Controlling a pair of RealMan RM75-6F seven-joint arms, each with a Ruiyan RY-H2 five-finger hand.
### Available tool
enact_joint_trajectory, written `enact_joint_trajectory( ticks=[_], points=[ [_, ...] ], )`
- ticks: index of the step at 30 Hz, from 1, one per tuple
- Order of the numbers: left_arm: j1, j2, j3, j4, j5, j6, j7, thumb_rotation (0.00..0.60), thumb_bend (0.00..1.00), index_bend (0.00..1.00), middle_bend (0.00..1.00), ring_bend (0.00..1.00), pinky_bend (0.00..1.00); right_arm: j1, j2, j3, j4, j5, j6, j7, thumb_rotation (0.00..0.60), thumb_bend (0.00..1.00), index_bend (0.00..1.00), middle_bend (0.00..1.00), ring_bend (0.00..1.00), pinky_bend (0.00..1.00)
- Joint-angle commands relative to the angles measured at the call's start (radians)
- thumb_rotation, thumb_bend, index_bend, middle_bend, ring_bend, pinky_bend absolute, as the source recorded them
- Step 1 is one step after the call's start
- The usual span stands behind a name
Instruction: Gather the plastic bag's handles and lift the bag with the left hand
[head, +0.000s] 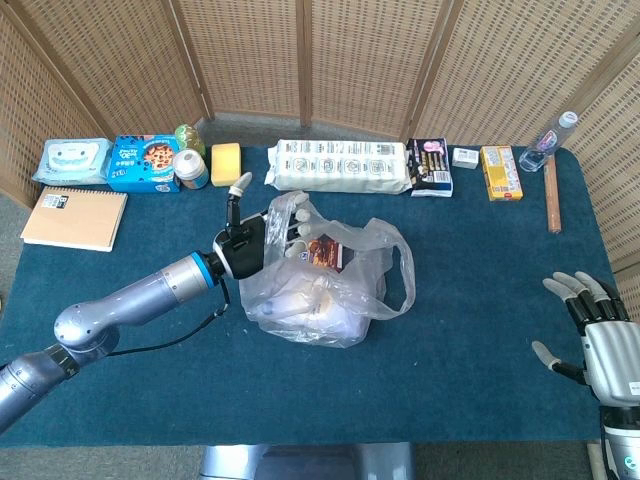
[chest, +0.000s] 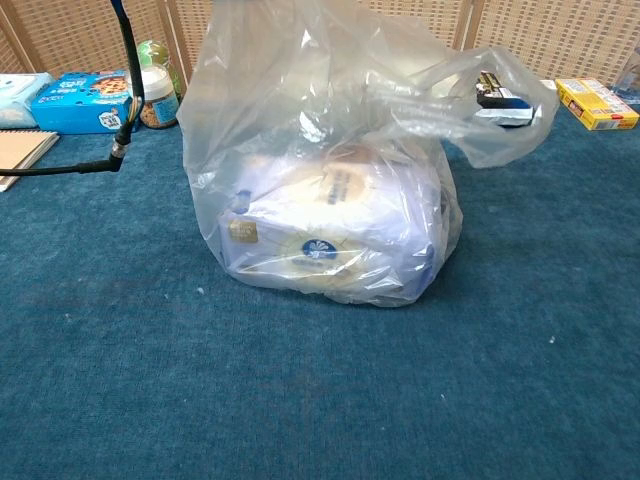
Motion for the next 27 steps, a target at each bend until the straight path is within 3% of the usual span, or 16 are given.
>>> enact_joint_trajectory(
  ticks=[1,5,10,17,27],
  points=[
    [0.052,-0.104,-0.110,0.075,-0.106,-0.156,0.112,0.000,0.20,0.35,0.50,0.45,0.59,0.001,0.001,0.001,-0.002,0.002,-0.002,-0.001,0.600,0.23,0.18,0.18,0.11,0.10],
    [0.065,-0.169,-0.176,0.109,-0.165,-0.220,0.225,0.000,0.20,0.35,0.50,0.43,0.54,0.004,0.001,0.002,-0.003,0.003,-0.004,-0.004,0.600,0.23,0.18,0.18,0.11,0.10],
    [0.074,-0.172,-0.197,0.105,-0.204,-0.253,0.276,0.000,0.21,0.35,0.50,0.43,0.58,0.008,0.001,0.003,0.000,0.008,-0.013,0.001,0.600,0.23,0.18,0.18,0.11,0.10],
    [0.101,-0.144,-0.180,-0.049,-0.068,-0.010,0.472,0.000,0.21,0.35,0.50,0.43,0.54,0.031,0.007,0.012,0.004,0.006,-0.038,0.011,0.600,0.23,0.18,0.18,0.12,0.10],
    [0.077,-0.096,-0.140,-0.106,-0.005,0.081,0.524,0.000,0.22,0.35,0.50,0.43,0.51,0.093,-0.006,0.037,0.024,-0.028,-0.079,0.055,0.600,0.23,0.18,0.20,0.14,0.14]
  ],
)
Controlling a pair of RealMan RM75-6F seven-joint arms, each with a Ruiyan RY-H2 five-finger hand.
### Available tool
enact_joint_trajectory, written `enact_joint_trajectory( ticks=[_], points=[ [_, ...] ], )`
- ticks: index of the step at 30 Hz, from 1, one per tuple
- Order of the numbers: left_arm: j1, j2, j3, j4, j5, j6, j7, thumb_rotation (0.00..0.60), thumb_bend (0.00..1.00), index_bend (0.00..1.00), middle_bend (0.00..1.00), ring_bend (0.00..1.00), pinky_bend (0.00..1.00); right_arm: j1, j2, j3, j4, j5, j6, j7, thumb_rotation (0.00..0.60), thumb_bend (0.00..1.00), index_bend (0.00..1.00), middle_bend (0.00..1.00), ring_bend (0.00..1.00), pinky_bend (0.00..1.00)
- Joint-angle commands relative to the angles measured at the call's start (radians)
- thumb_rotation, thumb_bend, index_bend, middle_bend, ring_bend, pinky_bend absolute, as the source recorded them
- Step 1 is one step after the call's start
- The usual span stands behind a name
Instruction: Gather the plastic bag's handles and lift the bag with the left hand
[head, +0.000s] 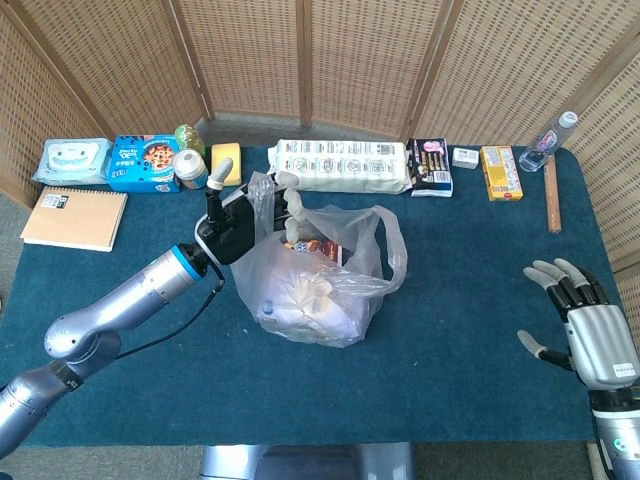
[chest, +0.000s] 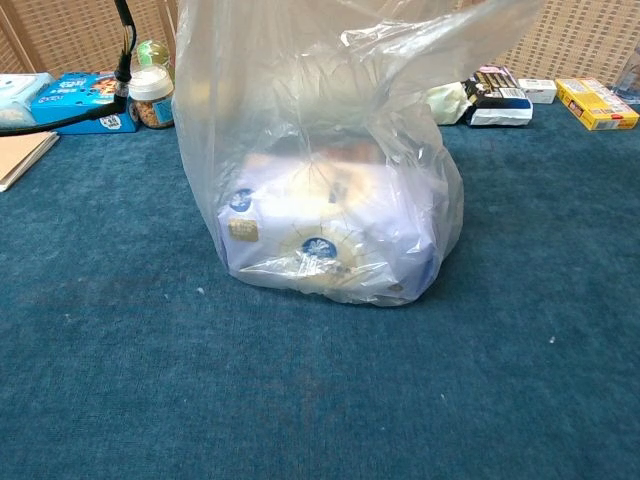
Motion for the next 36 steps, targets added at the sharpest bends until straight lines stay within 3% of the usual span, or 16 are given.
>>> enact_joint_trajectory(
  ticks=[1,13,36],
  points=[
    [-0.013,0.012,0.011,-0.009,0.008,0.020,0.001,0.000,0.22,0.35,0.50,0.43,0.51,0.032,-0.016,0.014,0.011,-0.018,-0.021,0.017,0.600,0.23,0.18,0.20,0.14,0.15],
    [-0.040,0.036,0.020,-0.019,0.003,0.028,-0.017,0.000,0.22,0.35,0.50,0.43,0.50,0.149,-0.108,0.047,0.048,-0.032,-0.115,-0.003,0.600,0.23,0.22,0.21,0.16,0.20],
    [-0.093,0.038,0.038,0.007,-0.004,0.055,-0.046,0.000,0.22,0.35,0.50,0.43,0.50,0.252,-0.298,0.076,0.224,-0.025,-0.114,-0.057,0.600,0.23,0.21,0.21,0.15,0.19]
  ],
)
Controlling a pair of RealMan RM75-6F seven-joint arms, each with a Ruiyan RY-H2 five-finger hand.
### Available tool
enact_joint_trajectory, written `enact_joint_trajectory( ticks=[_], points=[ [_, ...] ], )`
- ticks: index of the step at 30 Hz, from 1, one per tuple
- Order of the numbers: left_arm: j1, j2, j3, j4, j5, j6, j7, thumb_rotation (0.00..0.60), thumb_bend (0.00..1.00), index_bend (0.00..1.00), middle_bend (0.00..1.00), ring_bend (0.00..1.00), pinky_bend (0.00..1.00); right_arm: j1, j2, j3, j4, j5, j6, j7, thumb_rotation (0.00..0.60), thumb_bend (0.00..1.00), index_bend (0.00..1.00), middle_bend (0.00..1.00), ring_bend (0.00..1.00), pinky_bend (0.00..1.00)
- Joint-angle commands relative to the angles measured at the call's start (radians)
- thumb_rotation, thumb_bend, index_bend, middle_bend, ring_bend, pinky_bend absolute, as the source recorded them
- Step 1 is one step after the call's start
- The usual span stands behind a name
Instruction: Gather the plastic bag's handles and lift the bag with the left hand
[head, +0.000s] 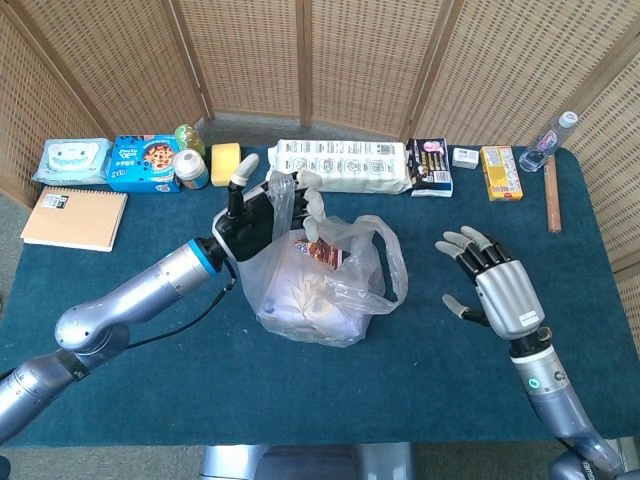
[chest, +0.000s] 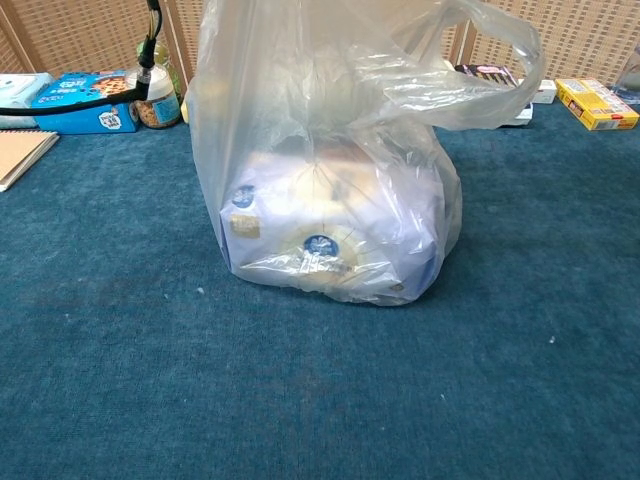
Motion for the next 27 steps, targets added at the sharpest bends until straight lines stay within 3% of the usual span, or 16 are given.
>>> enact_joint_trajectory(
  ticks=[1,18,27],
  points=[
    [-0.004,-0.002,0.000,0.003,0.000,0.001,-0.002,0.000,0.22,0.35,0.50,0.43,0.50,0.015,-0.018,0.002,0.013,0.001,-0.007,0.001,0.600,0.23,0.21,0.21,0.15,0.19],
    [-0.038,-0.025,0.001,0.029,0.010,0.027,-0.010,0.000,0.22,0.35,0.50,0.43,0.49,0.096,-0.144,0.005,0.050,-0.008,-0.031,-0.014,0.600,0.23,0.23,0.22,0.15,0.18],
    [-0.047,-0.039,0.006,0.042,0.014,0.038,-0.018,0.000,0.22,0.35,0.50,0.43,0.50,0.143,-0.233,0.033,0.096,0.002,-0.021,0.002,0.600,0.21,0.30,0.27,0.20,0.18]
  ],
)
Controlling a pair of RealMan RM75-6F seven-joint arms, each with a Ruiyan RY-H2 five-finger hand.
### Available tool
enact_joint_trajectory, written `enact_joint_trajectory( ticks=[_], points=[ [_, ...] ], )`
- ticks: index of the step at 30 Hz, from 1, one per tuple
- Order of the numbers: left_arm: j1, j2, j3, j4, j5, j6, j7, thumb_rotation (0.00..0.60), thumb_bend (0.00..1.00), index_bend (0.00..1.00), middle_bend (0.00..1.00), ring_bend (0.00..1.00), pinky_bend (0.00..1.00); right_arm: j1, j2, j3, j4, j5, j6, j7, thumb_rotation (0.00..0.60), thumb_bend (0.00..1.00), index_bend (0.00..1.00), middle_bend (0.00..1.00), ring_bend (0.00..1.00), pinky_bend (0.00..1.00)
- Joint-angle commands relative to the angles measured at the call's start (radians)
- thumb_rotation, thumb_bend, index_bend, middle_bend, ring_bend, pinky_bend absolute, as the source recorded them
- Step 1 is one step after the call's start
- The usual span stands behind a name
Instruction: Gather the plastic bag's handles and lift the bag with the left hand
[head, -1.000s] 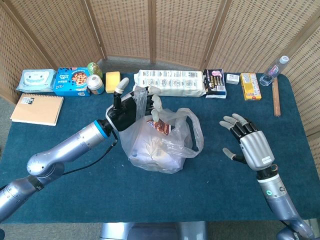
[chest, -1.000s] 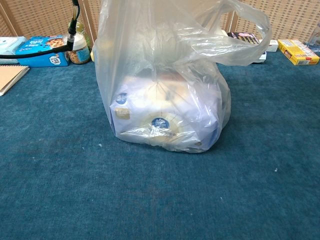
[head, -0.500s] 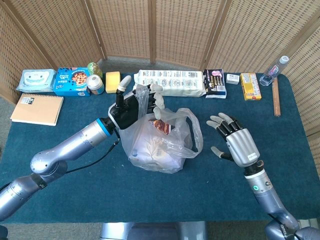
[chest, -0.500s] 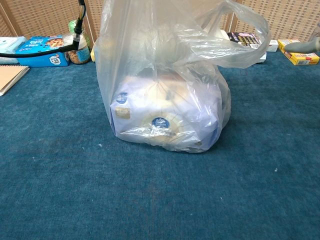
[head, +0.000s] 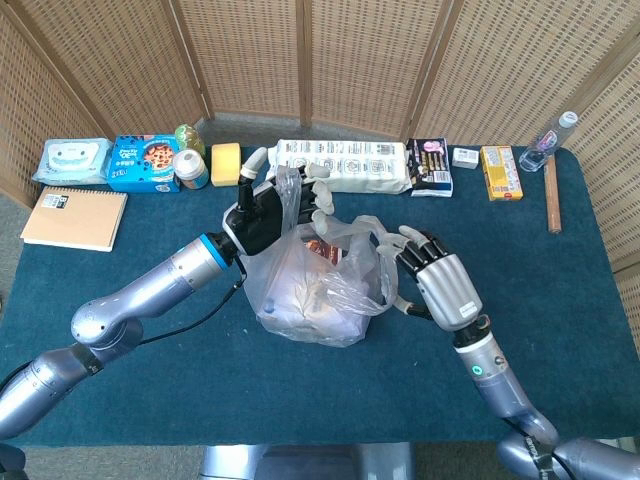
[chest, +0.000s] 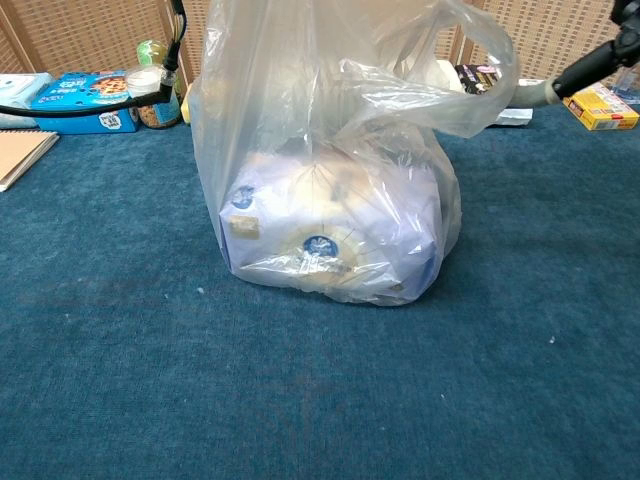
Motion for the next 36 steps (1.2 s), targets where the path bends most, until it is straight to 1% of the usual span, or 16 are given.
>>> enact_joint_trajectory(
  ticks=[1,5,8,12,15,20,26,31,36],
  points=[
    [-0.002,-0.002,0.001,0.003,0.001,0.003,-0.003,0.000,0.22,0.35,0.50,0.43,0.50,0.015,-0.032,0.015,0.020,0.002,0.018,0.026,0.600,0.21,0.32,0.28,0.21,0.19],
    [-0.007,-0.004,0.004,0.008,0.005,0.006,-0.007,0.000,0.22,0.35,0.50,0.43,0.50,0.029,-0.075,0.033,0.061,0.003,0.048,0.034,0.600,0.20,0.43,0.33,0.26,0.20],
    [-0.009,-0.004,0.006,0.011,0.009,0.008,-0.007,0.000,0.22,0.35,0.50,0.43,0.50,0.035,-0.096,0.041,0.072,0.009,0.062,0.051,0.600,0.19,0.47,0.35,0.29,0.21],
    [-0.012,-0.006,0.007,0.008,0.014,0.015,-0.009,0.000,0.22,0.35,0.50,0.43,0.50,0.052,-0.137,0.065,0.092,0.015,0.092,0.077,0.600,0.19,0.53,0.40,0.33,0.21],
    [-0.013,-0.003,0.006,0.002,0.020,0.016,-0.008,0.000,0.22,0.35,0.50,0.43,0.50,0.066,-0.144,0.074,0.096,0.015,0.093,0.085,0.600,0.19,0.57,0.42,0.36,0.23],
    [-0.009,0.010,0.015,-0.015,0.047,0.028,0.011,0.000,0.22,0.36,0.50,0.43,0.50,0.074,-0.140,0.092,0.070,0.031,0.101,0.100,0.600,0.19,0.64,0.46,0.39,0.23],
    [0.002,0.007,0.020,-0.038,0.088,0.051,0.044,0.000,0.22,0.36,0.50,0.43,0.50,0.073,-0.135,0.117,0.005,0.081,0.102,0.132,0.600,0.19,0.70,0.48,0.41,0.23],
    [0.012,-0.005,0.014,-0.052,0.111,0.065,0.061,0.000,0.22,0.37,0.50,0.43,0.49,0.075,-0.136,0.129,-0.032,0.107,0.100,0.143,0.600,0.19,0.73,0.50,0.41,0.23],
    [0.027,-0.012,0.015,-0.062,0.161,0.068,0.109,0.000,0.22,0.37,0.50,0.43,0.47,0.074,-0.129,0.157,-0.066,0.136,0.109,0.168,0.600,0.19,0.73,0.51,0.42,0.23]
  ],
)
